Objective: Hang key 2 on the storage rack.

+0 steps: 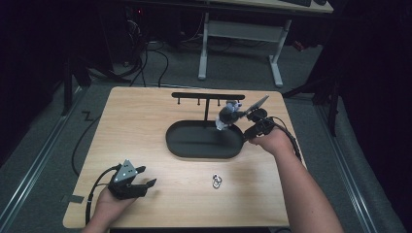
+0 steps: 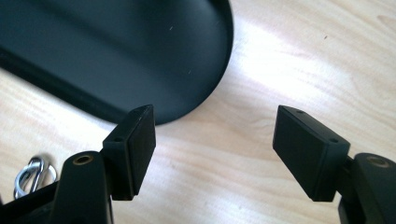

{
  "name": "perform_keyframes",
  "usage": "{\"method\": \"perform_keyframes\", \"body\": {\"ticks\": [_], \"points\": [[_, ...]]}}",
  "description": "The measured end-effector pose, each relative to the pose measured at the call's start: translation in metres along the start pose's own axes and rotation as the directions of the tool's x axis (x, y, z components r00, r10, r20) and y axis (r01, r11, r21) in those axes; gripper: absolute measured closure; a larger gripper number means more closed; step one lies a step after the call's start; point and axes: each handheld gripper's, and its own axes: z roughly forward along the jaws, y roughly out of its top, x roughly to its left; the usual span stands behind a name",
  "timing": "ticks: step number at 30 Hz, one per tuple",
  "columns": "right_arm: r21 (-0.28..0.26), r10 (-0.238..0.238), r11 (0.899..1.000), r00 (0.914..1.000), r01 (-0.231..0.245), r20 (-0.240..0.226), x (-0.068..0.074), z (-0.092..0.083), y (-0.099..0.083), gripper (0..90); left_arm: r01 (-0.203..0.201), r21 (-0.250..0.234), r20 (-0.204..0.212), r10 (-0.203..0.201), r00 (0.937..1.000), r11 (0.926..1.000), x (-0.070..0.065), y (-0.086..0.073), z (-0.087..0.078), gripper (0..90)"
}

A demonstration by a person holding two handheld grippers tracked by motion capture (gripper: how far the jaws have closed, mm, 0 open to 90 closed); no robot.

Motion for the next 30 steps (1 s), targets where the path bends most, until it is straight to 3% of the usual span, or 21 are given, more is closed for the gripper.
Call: {"method": "perform_keyframes", "body": {"ticks": [7,9,14,30], "points": [[-0.016,-0.019,1.0,0.9997,0.019,-0.017,0.011,0.003,-0.034,32.1,-0.002,0.001,0.007,0.002,1.0,1.0,-0.001,0.0,0.001,36.0],[-0.008,-0.029,1.0,0.9996,0.029,-0.001,0.015,0.007,-0.045,32.2,-0.004,0.004,0.009,0.004,1.0,1.0,-0.002,0.001,0.001,36.0],[-0.01,-0.017,1.0,0.9996,0.017,-0.024,0.022,0.016,-0.069,33.0,-0.005,0.004,0.011,0.005,0.9999,1.0,-0.003,0.001,0.002,35.9],[-0.074,-0.018,0.997,0.997,0.013,-0.075,0.04,0.024,-0.103,33.6,-0.003,0.012,0.011,0.003,0.9999,0.9999,-0.004,0.0,0.003,35.9]]}}
